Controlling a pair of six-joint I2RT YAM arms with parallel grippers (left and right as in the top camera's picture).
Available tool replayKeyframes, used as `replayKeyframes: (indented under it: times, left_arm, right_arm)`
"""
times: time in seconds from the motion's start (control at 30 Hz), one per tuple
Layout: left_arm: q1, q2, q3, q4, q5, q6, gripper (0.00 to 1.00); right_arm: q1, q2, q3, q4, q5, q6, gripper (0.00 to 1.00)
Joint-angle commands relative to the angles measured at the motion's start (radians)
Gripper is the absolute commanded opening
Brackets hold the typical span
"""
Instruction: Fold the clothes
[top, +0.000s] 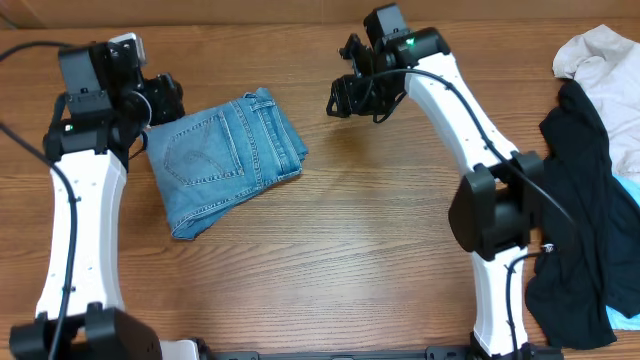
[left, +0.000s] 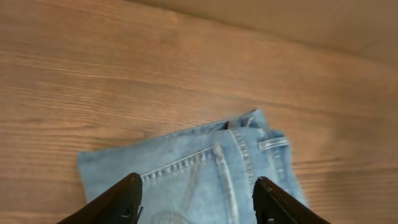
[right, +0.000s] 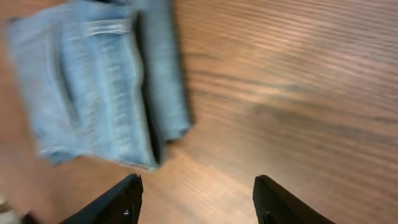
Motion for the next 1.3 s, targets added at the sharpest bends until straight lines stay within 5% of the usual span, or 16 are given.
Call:
replayKeyframes:
  times: [0.0, 0.2, 0.47, 0.77, 0.97, 1.27]
  left_arm:
    - [-0.007, 0.138, -0.013, 0.016, 0.04, 0.129, 0.61]
    - [0.007, 0.326, -0.013, 0.032, -0.048, 0.105, 0.61]
    - [0.026, 0.468, -0.013, -0.088, -0.14, 0.075, 0.52]
    - [0.024, 0.493, -0.016, -0.484, -0.218, -0.225, 0.42]
    - [0.002, 0.492, -0.018, -0.632, -0.143, -0.204, 0.43]
    - [0.0, 0.321, 0.006, -0.543, -0.103, -0.14, 0.46]
  right_arm:
    - [0.037, -0.028, 0.014, -0.028, -0.143, -0.069, 0.61]
    - [0.127, -0.019, -0.031, -0.065, -0.158, -0.07, 0.61]
    - [0.251, -0.015, -0.242, 0.105, -0.158, -0.065, 0.61]
    - [0.275, -0.014, -0.398, 0.334, -0.103, -0.005, 0.61]
    - [0.27, -0.011, -0.4, 0.41, 0.035, -0.002, 0.63]
    - [0.248, -0.011, -0.4, 0.36, 0.165, -0.002, 0.68]
